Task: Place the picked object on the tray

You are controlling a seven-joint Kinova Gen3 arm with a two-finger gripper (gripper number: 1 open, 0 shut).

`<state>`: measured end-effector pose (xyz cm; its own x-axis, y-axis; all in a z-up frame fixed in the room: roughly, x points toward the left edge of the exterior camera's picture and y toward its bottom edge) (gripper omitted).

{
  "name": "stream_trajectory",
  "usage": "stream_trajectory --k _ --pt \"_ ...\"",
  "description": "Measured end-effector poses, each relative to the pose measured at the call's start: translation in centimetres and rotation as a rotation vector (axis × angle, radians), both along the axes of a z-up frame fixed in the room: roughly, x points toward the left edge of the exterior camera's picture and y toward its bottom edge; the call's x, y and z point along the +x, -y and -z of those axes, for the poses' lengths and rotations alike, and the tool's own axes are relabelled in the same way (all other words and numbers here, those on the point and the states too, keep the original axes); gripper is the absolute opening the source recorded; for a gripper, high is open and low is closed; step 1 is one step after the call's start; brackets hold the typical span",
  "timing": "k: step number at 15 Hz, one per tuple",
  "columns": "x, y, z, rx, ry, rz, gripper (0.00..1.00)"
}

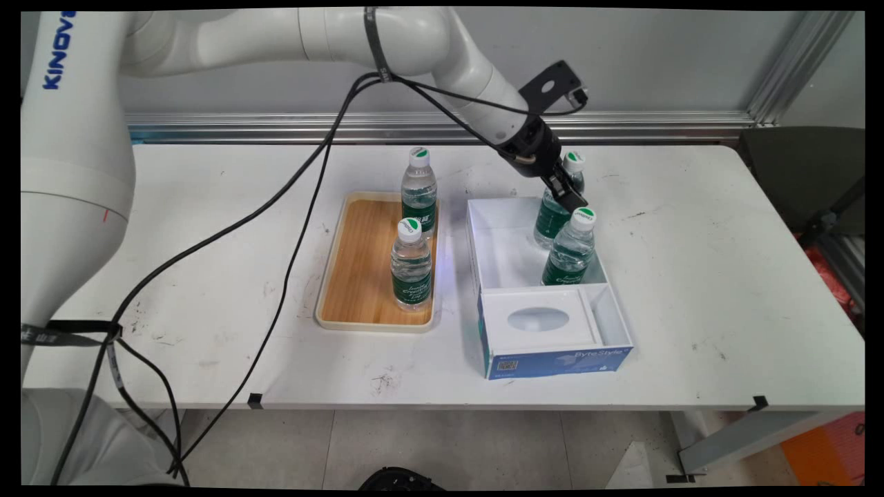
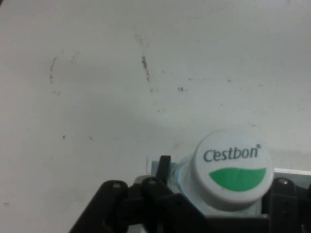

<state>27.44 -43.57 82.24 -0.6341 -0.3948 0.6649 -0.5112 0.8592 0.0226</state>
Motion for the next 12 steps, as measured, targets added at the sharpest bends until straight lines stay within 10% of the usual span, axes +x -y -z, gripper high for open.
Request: stream_trajectory --k 12 --pt "5.3 -3.0 -10.4 -0.092 -0.083 -0.021 0.0"
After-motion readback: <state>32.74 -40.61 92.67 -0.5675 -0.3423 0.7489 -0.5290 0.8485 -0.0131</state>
